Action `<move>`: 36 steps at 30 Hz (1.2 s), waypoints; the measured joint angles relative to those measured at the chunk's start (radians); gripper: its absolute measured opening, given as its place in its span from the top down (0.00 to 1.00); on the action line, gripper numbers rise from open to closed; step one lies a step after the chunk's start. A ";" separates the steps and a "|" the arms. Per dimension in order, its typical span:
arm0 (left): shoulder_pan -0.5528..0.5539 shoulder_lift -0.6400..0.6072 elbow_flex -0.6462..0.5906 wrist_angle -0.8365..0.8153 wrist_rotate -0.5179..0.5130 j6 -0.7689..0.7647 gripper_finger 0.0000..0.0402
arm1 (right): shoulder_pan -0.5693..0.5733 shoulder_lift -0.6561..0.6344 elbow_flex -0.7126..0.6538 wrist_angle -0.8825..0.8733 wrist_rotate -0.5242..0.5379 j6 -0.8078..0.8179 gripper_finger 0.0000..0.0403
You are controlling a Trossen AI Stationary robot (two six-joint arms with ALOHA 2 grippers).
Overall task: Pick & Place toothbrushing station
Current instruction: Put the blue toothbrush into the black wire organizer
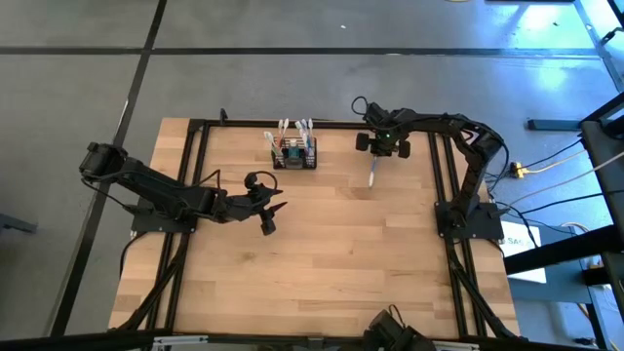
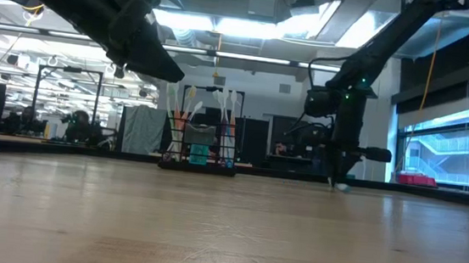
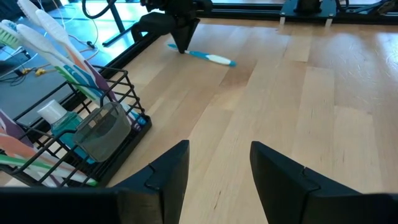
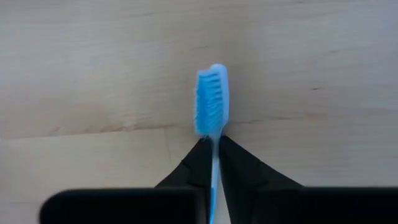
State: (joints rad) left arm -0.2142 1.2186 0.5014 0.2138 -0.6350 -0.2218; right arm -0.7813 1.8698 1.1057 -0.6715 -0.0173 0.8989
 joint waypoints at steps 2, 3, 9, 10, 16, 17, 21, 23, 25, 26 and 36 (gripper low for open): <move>0.000 0.000 0.000 0.000 0.000 0.000 0.59 | 0.001 0.000 0.001 -0.002 0.006 -0.011 0.96; 0.000 0.000 0.000 0.000 0.000 0.000 0.59 | 0.001 0.000 0.001 -0.002 0.006 -0.019 0.97; 0.000 0.000 0.000 0.000 0.000 0.000 0.59 | 0.001 -0.001 0.002 -0.004 -0.006 -0.055 0.98; 0.000 0.000 0.000 0.000 0.000 0.000 0.59 | 0.001 -0.001 0.002 -0.004 -0.010 -0.066 0.98; 0.000 0.000 0.000 0.000 0.000 0.000 0.59 | 0.003 -0.002 0.002 -0.006 -0.017 -0.145 0.99; 0.000 0.000 0.000 0.000 0.000 0.000 0.59 | 0.005 -0.002 0.002 -0.006 -0.017 -0.150 0.99; 0.000 0.000 0.000 0.000 0.000 0.000 0.59 | 0.014 -0.003 0.007 -0.010 -0.017 -0.190 0.99; 0.000 0.000 0.000 0.000 0.000 0.000 0.59 | 0.022 -0.002 0.013 -0.014 -0.017 -0.210 0.99; 0.000 0.000 0.000 0.000 0.000 0.000 0.59 | 0.033 0.000 0.022 -0.018 -0.020 -0.230 0.99; 0.000 0.000 0.000 0.000 0.000 0.000 0.59 | 0.040 0.002 0.027 -0.018 -0.026 -0.237 0.99; 0.000 0.000 0.000 -0.001 0.022 0.000 0.59 | 0.081 0.003 0.056 -0.017 -0.058 -0.257 0.99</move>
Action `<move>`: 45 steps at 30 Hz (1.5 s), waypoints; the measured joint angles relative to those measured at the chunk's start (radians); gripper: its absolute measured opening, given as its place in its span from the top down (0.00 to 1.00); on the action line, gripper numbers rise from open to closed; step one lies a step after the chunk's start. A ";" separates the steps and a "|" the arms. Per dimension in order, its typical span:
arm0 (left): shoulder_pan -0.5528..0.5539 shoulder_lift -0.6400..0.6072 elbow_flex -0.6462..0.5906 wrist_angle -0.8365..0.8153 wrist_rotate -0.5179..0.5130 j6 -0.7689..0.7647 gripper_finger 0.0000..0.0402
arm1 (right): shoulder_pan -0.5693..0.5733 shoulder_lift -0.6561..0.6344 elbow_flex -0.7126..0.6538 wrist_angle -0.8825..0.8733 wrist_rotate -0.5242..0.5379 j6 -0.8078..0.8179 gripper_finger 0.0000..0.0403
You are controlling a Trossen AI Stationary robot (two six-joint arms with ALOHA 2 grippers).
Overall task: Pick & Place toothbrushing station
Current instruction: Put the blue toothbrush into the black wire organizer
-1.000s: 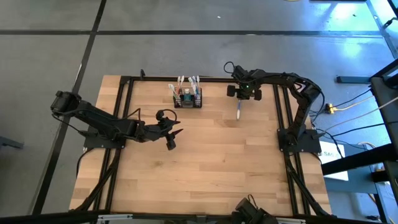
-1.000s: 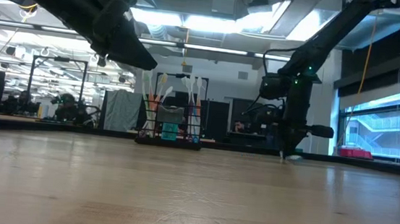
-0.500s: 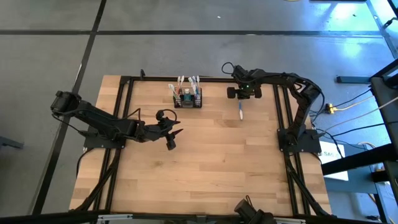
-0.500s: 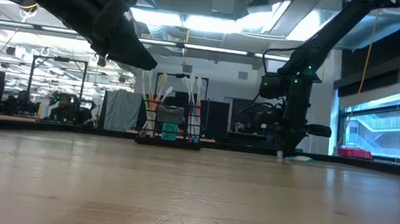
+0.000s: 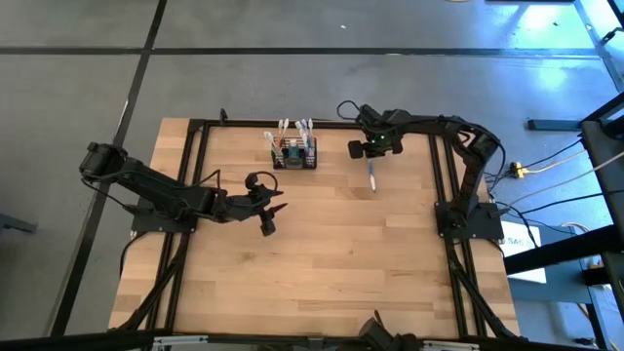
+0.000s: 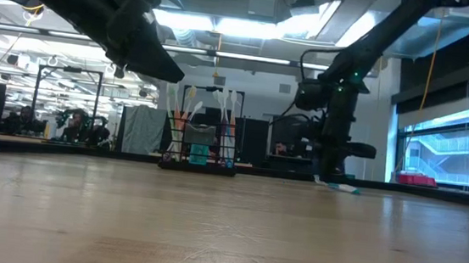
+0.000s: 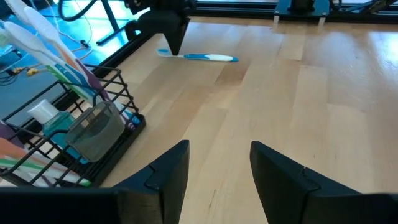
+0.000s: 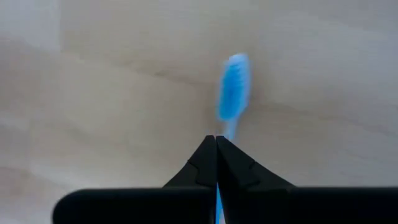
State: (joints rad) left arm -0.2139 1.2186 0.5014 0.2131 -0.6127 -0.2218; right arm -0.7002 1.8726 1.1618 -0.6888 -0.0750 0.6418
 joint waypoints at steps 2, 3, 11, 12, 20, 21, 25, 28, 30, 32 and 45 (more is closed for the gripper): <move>0.000 0.000 0.000 0.000 0.007 0.000 0.59 | 0.016 -0.001 0.000 0.000 -0.018 -0.016 0.99; 0.000 0.000 0.000 0.000 0.007 0.000 0.59 | 0.025 -0.001 0.001 0.000 -0.022 -0.023 0.99; 0.000 0.000 0.000 0.000 0.006 0.000 0.59 | 0.041 -0.006 0.002 0.003 0.022 -0.029 0.99; 0.000 0.000 0.000 0.000 0.006 0.000 0.59 | 0.040 -0.008 0.002 0.000 0.015 -0.029 0.99; 0.000 0.000 0.000 0.000 0.005 0.000 0.59 | 0.040 -0.075 0.003 -0.003 0.060 -0.049 0.99; 0.000 0.000 0.000 0.000 0.005 0.000 0.59 | 0.038 -0.087 0.003 -0.006 0.068 -0.050 0.99; 0.000 0.000 0.000 0.000 0.004 0.000 0.59 | 0.036 -0.104 0.003 -0.005 0.067 -0.062 0.98; 0.000 0.000 0.000 0.000 0.004 0.000 0.59 | 0.037 -0.102 0.003 0.023 0.124 -0.109 0.95; 0.000 0.000 0.000 0.000 0.004 0.000 0.59 | 0.036 -0.094 0.003 0.039 0.159 -0.123 0.90; 0.000 0.000 0.000 0.000 0.004 0.000 0.59 | 0.036 -0.091 0.003 0.045 0.173 -0.128 0.85; 0.000 0.000 0.000 0.000 0.004 0.000 0.59 | 0.036 -0.089 0.003 0.053 0.253 -0.103 0.49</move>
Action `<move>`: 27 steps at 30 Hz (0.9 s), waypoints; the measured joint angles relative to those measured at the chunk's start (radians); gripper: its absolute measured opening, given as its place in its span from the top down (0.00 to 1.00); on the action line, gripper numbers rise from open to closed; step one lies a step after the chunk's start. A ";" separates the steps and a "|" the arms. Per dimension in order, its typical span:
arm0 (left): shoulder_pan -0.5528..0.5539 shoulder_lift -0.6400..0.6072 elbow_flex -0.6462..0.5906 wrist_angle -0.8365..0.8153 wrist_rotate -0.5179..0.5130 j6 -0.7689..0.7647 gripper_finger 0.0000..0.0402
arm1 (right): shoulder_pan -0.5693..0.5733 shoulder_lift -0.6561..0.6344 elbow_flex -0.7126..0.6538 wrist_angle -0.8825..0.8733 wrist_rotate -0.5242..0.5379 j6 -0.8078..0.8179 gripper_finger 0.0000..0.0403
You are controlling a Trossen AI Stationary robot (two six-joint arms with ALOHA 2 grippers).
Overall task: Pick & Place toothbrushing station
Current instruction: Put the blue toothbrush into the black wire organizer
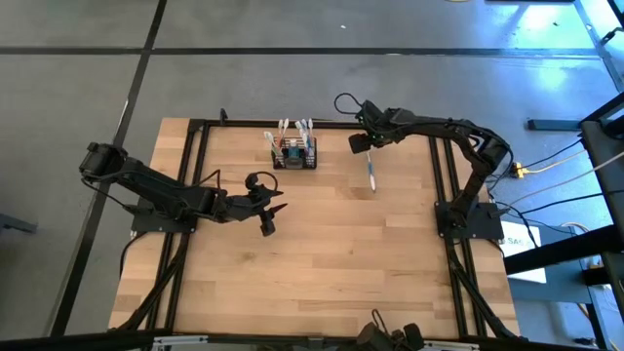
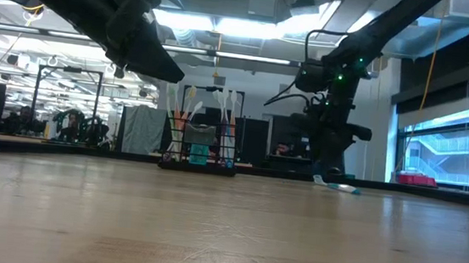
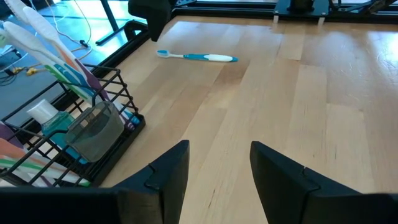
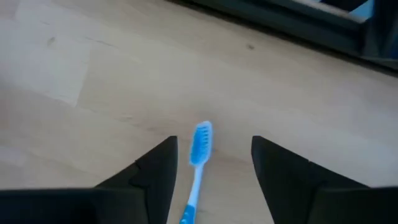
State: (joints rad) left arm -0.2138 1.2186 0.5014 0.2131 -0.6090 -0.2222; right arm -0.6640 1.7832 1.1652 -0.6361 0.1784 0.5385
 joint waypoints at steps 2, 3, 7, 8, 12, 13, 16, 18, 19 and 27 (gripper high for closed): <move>0.000 0.000 0.000 0.000 0.000 0.000 0.59 | 0.004 0.005 0.000 0.001 -0.010 0.001 0.48; 0.000 0.000 0.000 0.000 0.000 0.000 0.59 | 0.007 0.013 0.000 0.001 -0.006 0.001 0.48; 0.000 0.000 0.000 0.000 0.000 0.000 0.59 | 0.009 0.057 0.000 0.012 -0.006 -0.001 0.49; 0.000 0.000 0.000 0.000 0.000 0.000 0.59 | 0.009 0.067 0.000 0.011 -0.005 -0.001 0.49; 0.000 0.000 0.000 0.000 0.000 0.000 0.59 | 0.008 0.091 0.000 0.013 -0.006 0.001 0.50; 0.000 0.000 0.000 0.000 0.000 0.000 0.59 | 0.009 0.097 0.000 0.016 -0.007 0.001 0.50; 0.000 0.000 0.000 0.000 0.000 0.000 0.59 | 0.013 0.127 0.000 0.023 -0.009 0.002 0.50; 0.000 0.000 0.000 0.000 0.000 0.000 0.59 | 0.013 0.145 0.002 0.031 -0.010 0.004 0.50; 0.000 0.000 0.000 0.000 0.000 0.000 0.59 | 0.013 0.152 0.004 0.031 -0.010 0.004 0.50; 0.000 0.000 0.000 0.000 0.000 0.000 0.59 | 0.013 0.163 0.003 0.034 -0.028 0.030 0.61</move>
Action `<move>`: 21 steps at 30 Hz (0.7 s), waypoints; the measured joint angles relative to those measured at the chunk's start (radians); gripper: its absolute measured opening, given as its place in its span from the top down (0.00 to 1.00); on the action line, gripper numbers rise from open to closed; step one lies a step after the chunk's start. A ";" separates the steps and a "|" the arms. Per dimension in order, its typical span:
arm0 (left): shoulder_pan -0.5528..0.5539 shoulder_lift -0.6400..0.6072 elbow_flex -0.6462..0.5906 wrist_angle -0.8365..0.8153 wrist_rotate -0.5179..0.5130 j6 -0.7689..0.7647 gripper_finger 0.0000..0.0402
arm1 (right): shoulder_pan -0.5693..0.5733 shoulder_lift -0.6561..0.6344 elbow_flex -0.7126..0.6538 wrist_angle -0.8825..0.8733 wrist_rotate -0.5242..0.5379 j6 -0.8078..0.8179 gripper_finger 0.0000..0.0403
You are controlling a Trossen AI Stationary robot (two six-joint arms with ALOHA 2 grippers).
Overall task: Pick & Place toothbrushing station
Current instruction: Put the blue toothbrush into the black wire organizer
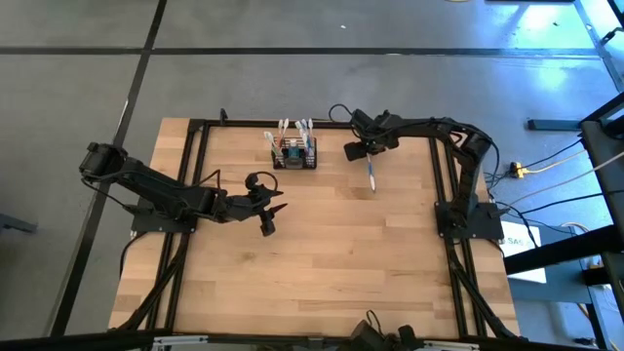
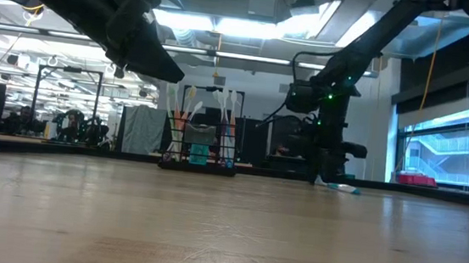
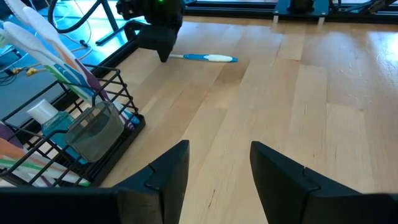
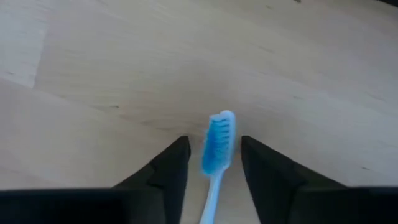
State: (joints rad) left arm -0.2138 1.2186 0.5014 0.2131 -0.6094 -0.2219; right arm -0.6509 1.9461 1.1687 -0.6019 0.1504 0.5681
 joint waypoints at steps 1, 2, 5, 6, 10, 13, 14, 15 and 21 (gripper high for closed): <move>0.000 0.000 0.000 0.000 0.000 0.000 0.59 | 0.000 0.000 0.000 0.001 -0.006 0.000 0.64; 0.000 0.000 0.000 0.000 0.000 0.000 0.59 | 0.000 0.000 0.000 0.003 -0.009 0.001 0.68; 0.000 0.000 0.000 0.000 0.000 0.000 0.59 | 0.000 0.000 0.000 0.007 -0.010 0.008 0.77; 0.000 0.000 0.000 0.000 0.000 0.000 0.59 | 0.000 0.000 0.000 0.008 -0.012 0.008 0.80; 0.000 0.000 0.000 0.000 0.000 0.000 0.59 | 0.000 0.000 0.000 0.009 -0.016 0.003 0.90; 0.000 0.000 0.000 0.000 0.000 0.000 0.59 | -0.001 0.000 0.000 0.008 -0.032 -0.012 0.93; 0.000 0.000 0.000 0.000 0.000 0.000 0.59 | -0.001 0.000 0.002 0.006 -0.038 -0.024 0.93; 0.000 0.000 0.000 0.000 0.000 0.000 0.59 | -0.002 0.001 0.010 -0.005 -0.041 -0.035 0.93; 0.000 0.000 0.000 0.000 0.000 0.000 0.59 | 0.009 0.013 0.087 -0.087 -0.088 -0.074 0.92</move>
State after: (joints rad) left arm -0.2138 1.2186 0.5014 0.2131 -0.6090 -0.2218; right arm -0.6419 1.9594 1.2561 -0.6893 0.0621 0.4939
